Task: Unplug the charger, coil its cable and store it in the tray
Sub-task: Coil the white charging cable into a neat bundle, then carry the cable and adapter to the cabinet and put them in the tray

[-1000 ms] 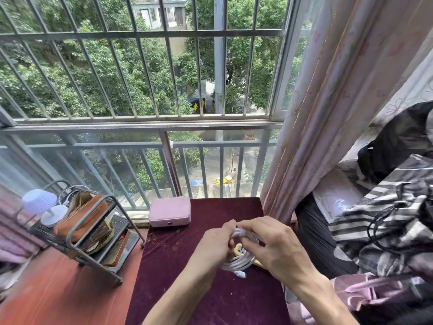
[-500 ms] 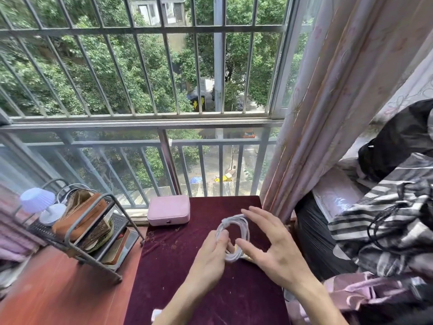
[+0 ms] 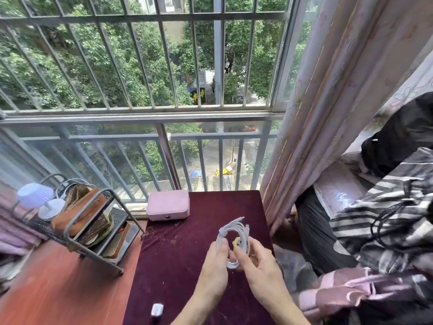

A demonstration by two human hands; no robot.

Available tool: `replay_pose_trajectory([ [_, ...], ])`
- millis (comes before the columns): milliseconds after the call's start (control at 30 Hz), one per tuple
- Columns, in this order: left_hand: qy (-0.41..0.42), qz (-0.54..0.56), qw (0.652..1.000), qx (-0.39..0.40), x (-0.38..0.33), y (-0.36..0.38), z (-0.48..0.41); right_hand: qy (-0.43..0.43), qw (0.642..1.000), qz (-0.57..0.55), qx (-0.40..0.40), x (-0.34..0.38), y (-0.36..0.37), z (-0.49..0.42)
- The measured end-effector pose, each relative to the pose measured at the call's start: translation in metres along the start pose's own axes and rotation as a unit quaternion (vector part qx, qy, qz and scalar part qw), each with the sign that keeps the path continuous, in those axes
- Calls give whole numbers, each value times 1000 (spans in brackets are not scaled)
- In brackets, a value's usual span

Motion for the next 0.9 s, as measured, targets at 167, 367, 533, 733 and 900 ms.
replay_pose_trajectory([
  [167,-45,-23,999,-5,29,-6,0,-12,996,82,41,-14,15,-9],
  [367,-144,-20,989,15,90,-28,-12,68,980,151,113,-77,47,-19],
  [533,-249,-55,967,-22,178,-77,-31,128,967,168,141,-138,82,-20],
  [733,-291,-311,896,-123,286,-164,-58,221,953,143,147,-220,116,-22],
  [900,-324,-393,848,-144,354,-189,-85,244,940,195,136,-279,117,-20],
])
Point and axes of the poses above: each hand's wrist, its own z-axis away from the middle knuckle, its own y-axis out of the palm, x = y × z, the point moved 8 cm from there along -z, towards the middle knuckle, and after that the axes turned 7 degrees about -x, right-handed, at the moved point
